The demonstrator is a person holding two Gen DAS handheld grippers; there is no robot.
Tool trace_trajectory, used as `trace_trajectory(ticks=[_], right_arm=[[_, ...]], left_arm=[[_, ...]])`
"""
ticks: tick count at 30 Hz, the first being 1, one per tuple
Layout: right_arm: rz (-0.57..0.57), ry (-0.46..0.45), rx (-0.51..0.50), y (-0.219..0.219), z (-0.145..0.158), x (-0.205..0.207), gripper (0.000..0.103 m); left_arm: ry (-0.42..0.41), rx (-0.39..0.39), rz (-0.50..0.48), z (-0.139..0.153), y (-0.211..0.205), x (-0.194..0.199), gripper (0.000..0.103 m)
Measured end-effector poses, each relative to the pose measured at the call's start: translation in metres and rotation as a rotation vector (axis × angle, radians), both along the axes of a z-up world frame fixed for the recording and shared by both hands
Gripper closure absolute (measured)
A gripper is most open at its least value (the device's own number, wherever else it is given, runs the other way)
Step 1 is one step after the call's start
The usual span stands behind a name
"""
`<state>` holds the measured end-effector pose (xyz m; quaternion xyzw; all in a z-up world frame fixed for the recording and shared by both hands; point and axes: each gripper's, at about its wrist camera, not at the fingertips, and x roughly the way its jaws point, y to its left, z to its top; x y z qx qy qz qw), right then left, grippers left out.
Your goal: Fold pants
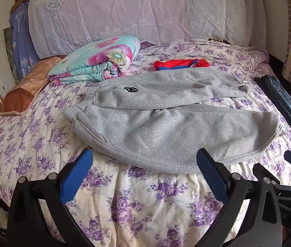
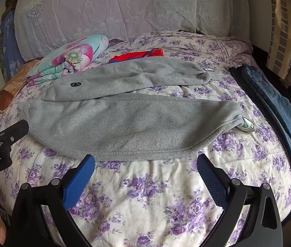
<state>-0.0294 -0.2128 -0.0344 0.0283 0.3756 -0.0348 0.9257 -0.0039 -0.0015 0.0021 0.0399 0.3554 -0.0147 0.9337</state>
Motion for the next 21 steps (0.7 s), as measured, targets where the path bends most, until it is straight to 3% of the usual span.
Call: trace_trajectory(ticks=[21], right_arm=[[0.002,-0.001,-0.002,-0.0006,0.0035,-0.003,0.003]], left_arm=[[-0.005,0.0,0.001,0.0004,-0.0014,0.0017,0.005]])
